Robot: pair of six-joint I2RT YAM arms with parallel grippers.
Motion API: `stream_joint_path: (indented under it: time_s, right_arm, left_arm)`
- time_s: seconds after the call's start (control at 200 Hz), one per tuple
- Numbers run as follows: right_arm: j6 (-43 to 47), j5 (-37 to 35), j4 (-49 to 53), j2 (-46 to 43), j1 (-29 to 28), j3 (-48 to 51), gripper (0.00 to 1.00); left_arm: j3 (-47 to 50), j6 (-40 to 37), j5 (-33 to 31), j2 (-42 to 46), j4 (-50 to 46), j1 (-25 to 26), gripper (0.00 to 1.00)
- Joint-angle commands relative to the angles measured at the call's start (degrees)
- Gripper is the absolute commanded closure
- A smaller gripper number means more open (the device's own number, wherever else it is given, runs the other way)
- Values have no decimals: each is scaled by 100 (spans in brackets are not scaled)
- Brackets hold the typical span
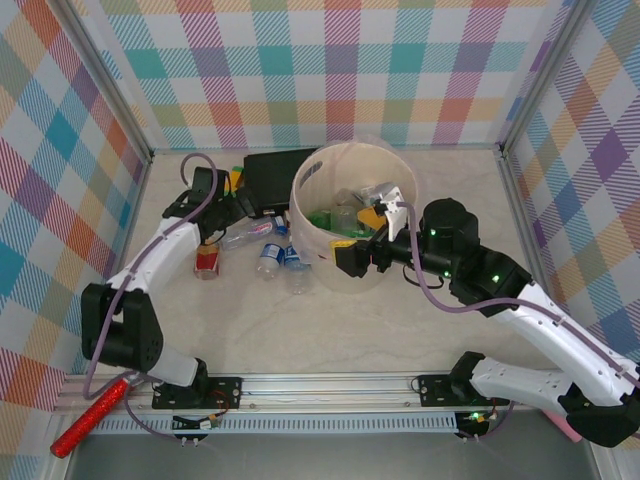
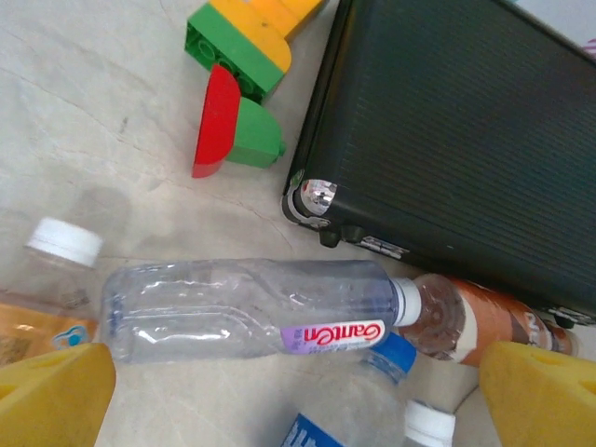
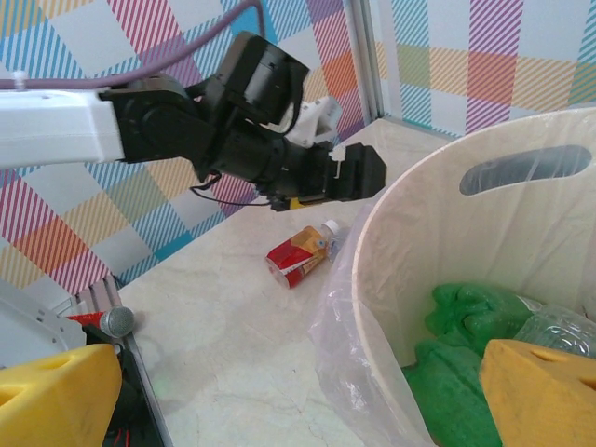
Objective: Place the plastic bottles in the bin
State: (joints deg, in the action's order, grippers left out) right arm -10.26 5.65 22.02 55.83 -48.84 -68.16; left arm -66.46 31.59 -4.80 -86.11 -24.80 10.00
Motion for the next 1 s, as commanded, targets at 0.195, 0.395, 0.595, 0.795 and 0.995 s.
stream_joint_path:
  time_s: [0.195,0.395,0.595,0.795,0.995]
  right_arm:
    - [-22,54,45,-57,-56,-251,1]
    - [-57,59,39,45,-58,-259,1]
    - [-72,5,49,11,-72,-218,1]
    - [-35,-55,53,-93,-64,-132,1]
    - [-35,-32,-8,-125,-65,-76,1]
  left_arm:
    - [-229,43,582,-1026,669,-292,0]
    - [-368,-184,696,-1477,836,-332,0]
    - [-319,-303,872,-1576,1062,-328,0]
    - [221,-69,1034,-1119,1108,-318,0]
    - [965,317,1298,-424,1205,-205,0]
